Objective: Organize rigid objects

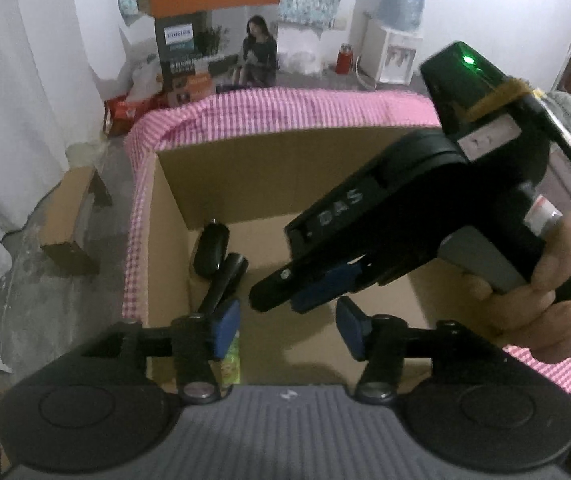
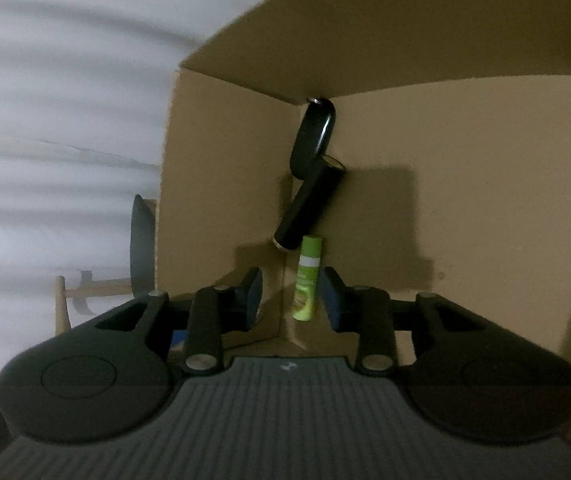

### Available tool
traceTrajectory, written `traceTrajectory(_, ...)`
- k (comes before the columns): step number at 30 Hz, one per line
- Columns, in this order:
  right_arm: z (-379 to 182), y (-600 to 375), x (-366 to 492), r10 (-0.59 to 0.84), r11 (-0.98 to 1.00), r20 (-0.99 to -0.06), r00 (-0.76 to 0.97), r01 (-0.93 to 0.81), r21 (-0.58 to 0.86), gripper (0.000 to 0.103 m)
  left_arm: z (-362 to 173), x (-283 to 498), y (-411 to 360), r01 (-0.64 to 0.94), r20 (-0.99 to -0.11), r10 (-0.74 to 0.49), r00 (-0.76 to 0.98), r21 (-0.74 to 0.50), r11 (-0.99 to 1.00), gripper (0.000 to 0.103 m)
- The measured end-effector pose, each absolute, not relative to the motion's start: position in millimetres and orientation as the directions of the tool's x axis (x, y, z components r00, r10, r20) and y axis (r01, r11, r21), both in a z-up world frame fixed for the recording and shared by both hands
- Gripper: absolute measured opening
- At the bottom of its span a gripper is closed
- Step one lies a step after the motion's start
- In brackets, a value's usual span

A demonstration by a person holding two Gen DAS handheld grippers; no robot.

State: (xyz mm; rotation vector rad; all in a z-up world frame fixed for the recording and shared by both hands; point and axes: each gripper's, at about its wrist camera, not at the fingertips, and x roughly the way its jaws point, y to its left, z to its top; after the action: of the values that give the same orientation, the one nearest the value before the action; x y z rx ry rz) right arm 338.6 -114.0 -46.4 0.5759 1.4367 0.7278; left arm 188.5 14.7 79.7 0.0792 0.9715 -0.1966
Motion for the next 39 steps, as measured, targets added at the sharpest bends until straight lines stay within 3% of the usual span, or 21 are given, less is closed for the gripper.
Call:
traceTrajectory(6,3,-147,315,0.746,0.665,-0.655,0.124,-0.188,0.722,0.05,109,160,14,0.22,-0.758,-0.179,0.627,-0.049,0.974,0.065)
traceTrajectory(10,45,-174,279,0.738,0.675,-0.631,0.241,-0.284,0.681,0.058,129,131,18,0.243,-0.681,-0.221,0.698,-0.065,0.968,0.082)
traceTrajectory(14,82,-206,226,0.709,0.705,-0.589,0.388,-0.382,0.597,0.083,138,98,22,0.259,-0.634,-0.257,0.729,-0.092,0.961,0.088)
traceTrajectory(18,101,-231,167,0.621,0.784,-0.564,0.545,-0.424,0.454,0.102,130,76,29,0.262,-0.626,-0.297,0.721,-0.151,0.953,0.094)
traceTrajectory(22,94,-247,120,0.482,0.875,-0.587,0.65,-0.385,0.293,0.102,104,63,37,0.275,-0.647,-0.378,0.662,-0.26,0.926,0.098)
traceTrajectory(28,38,-229,76,0.246,0.961,-0.653,0.716,-0.27,0.066,0.102,65,42,38,0.245,-0.674,-0.394,0.625,-0.31,0.919,0.099)
traceTrajectory(34,9,-218,48,0.187,0.974,-0.645,0.741,-0.225,0.025,0.102,46,24,28,0.272,-0.666,-0.425,0.613,-0.327,0.905,0.103)
traceTrajectory(39,2,-228,35,0.271,0.963,-0.597,0.755,-0.221,0.157,0.102,38,12,17,0.288,-0.66,-0.439,0.61,-0.331,0.898,0.103)
